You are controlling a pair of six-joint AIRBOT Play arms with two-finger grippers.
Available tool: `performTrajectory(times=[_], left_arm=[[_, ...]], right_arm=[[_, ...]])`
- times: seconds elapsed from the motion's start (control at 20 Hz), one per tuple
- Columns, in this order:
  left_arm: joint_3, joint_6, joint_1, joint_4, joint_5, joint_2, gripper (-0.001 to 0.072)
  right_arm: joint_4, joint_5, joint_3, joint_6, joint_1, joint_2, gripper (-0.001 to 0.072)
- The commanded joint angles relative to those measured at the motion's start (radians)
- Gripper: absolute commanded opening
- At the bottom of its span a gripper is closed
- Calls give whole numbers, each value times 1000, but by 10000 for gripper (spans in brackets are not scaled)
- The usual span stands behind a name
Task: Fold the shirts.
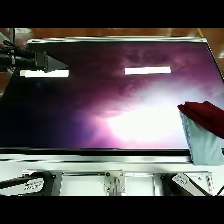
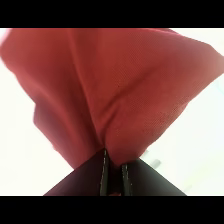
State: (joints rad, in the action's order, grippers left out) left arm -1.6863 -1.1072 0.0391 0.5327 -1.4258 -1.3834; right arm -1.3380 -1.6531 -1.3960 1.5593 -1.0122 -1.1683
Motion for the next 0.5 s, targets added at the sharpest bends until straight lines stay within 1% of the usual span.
performTrajectory(times=[0.0, 0.1, 0.2, 0.35, 0.4, 0.45], left_arm=[[0, 0, -2, 0, 0, 0, 40], [0, 0, -2, 0, 0, 0, 40], [0, 0, -2, 0, -1, 0, 40], [0, -1, -2, 0, 0, 0, 40], [0, -1, -2, 0, 0, 0, 40], [0, -3, -2, 0, 0, 0, 39]], right_arm=[[-143, -25, 157, 18, -4, 73, 67], [-144, 10, 299, 37, -4, 110, 68], [-179, 47, 423, 39, -4, 132, 68], [-273, 71, 533, 58, -4, 133, 68], [-295, 104, 555, 84, -4, 133, 86], [-315, 142, 565, 98, -4, 133, 256]])
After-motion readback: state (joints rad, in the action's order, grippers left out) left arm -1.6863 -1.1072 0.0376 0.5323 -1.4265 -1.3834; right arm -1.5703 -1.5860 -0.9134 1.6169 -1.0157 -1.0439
